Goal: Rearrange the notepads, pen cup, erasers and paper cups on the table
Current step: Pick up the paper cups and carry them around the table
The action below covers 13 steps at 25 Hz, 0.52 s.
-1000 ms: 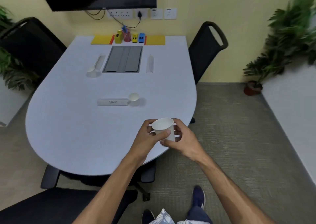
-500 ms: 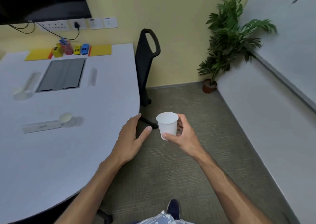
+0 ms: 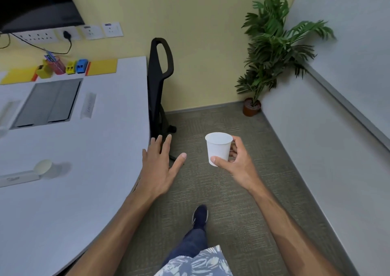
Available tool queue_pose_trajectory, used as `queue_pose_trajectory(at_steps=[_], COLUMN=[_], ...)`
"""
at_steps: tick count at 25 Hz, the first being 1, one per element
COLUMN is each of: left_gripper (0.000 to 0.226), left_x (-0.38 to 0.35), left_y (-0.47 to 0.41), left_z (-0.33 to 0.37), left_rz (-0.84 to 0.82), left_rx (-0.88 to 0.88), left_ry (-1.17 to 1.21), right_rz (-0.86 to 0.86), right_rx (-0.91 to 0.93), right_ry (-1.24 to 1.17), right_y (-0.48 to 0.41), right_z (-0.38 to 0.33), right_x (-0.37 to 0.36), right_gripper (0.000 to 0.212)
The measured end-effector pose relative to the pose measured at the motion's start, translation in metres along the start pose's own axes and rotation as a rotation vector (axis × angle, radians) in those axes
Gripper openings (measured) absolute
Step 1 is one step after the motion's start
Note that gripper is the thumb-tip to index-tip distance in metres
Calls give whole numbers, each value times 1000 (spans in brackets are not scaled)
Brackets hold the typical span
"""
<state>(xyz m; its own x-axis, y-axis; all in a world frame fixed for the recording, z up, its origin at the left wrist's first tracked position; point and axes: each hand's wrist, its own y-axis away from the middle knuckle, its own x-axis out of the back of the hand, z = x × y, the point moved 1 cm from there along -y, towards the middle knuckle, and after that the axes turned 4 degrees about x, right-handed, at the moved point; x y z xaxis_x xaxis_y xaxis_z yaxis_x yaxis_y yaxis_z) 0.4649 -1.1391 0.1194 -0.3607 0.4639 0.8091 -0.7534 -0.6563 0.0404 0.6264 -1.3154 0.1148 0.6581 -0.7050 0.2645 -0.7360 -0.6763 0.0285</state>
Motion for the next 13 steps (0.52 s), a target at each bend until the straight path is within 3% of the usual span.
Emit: queue_pose_trajectory(at_steps=[8,13], left_gripper=[77,74], left_x=[-22,-15], left_y=[-167,-280], left_z=[32,55], left_rz=[-7,90], left_rx=[96,133], left_ry=[209,241], right_rz=[-34,-107], right_rx=[20,35], right_ry=[-14,-3], right_y=[-164,-292], right_z=[15,1], right_x=[38,56], right_gripper=[86,83])
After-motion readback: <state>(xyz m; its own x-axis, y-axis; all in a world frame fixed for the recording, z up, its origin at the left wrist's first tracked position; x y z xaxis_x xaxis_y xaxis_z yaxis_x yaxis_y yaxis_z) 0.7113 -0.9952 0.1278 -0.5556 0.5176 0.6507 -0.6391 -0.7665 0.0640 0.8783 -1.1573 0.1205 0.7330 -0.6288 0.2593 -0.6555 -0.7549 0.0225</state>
